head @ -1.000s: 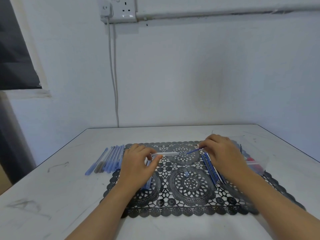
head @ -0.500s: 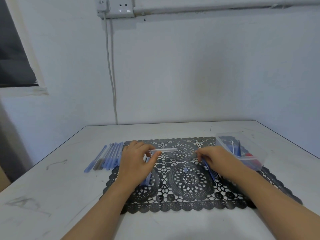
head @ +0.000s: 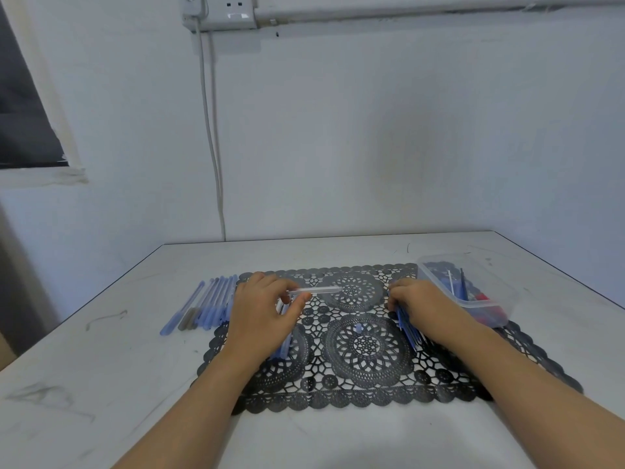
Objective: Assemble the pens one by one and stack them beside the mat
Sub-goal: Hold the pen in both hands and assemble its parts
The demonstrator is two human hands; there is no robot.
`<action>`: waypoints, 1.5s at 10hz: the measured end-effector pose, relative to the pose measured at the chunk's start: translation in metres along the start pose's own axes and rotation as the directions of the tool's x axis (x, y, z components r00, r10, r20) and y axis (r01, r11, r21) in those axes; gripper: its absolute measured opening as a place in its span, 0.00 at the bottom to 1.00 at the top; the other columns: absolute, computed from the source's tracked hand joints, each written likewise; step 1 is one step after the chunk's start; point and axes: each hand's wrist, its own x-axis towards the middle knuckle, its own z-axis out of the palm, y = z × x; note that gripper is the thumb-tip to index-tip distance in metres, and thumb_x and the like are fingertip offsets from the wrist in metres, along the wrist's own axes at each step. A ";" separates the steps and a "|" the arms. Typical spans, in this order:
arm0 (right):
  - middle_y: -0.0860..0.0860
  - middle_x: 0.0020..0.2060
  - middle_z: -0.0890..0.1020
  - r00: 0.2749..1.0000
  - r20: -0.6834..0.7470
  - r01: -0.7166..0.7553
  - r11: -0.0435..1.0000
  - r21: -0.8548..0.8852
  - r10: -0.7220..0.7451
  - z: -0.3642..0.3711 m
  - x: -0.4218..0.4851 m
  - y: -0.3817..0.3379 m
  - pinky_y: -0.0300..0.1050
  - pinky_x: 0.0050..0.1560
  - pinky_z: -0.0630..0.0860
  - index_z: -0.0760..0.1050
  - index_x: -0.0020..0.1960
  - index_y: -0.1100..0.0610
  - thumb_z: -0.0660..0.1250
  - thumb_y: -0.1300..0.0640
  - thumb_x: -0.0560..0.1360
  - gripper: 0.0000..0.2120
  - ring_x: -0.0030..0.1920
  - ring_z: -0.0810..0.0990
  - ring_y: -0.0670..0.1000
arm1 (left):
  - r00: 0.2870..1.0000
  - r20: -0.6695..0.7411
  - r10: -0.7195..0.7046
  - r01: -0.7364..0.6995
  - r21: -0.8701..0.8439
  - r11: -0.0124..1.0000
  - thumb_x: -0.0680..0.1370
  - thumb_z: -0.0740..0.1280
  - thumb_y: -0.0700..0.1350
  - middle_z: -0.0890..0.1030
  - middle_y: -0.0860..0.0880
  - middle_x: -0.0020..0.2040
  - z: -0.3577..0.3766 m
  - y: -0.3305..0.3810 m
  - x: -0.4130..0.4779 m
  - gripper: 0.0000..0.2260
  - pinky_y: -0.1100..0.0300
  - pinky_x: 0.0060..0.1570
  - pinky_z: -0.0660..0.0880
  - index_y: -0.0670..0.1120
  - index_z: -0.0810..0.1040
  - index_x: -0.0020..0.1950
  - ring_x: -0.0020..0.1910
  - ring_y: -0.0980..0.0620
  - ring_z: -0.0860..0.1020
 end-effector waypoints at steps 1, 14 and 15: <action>0.51 0.56 0.78 1.000 -0.005 -0.011 1.000 0.013 0.011 -0.001 -0.001 -0.001 0.36 0.52 0.68 0.79 0.46 0.57 0.60 0.76 0.69 0.18 0.55 0.75 0.50 | 1.000 0.003 -0.004 0.004 0.000 1.000 0.72 0.59 0.62 0.77 0.58 0.36 0.000 0.000 0.000 0.17 0.54 0.45 0.72 0.52 0.81 0.44 0.42 0.57 0.72; 0.54 0.29 0.78 0.860 -0.084 -0.503 0.864 0.030 0.503 -0.056 -0.020 0.031 0.40 0.31 0.67 0.78 0.32 0.60 0.63 0.60 0.73 0.12 0.31 0.75 0.51 | 1.000 -0.008 0.030 -0.030 -0.006 1.000 0.72 0.60 0.63 0.76 0.59 0.34 0.001 -0.003 0.000 0.18 0.54 0.42 0.72 0.52 0.81 0.44 0.39 0.57 0.71; 0.51 0.22 0.66 0.855 -0.009 -0.518 0.855 0.022 0.519 -0.054 -0.020 0.035 0.41 0.26 0.59 0.64 0.24 0.56 0.61 0.60 0.74 0.19 0.24 0.63 0.49 | 0.999 -0.013 0.034 -0.034 -0.006 0.999 0.72 0.60 0.62 0.77 0.58 0.34 0.001 -0.003 0.000 0.18 0.53 0.42 0.72 0.51 0.82 0.43 0.38 0.56 0.72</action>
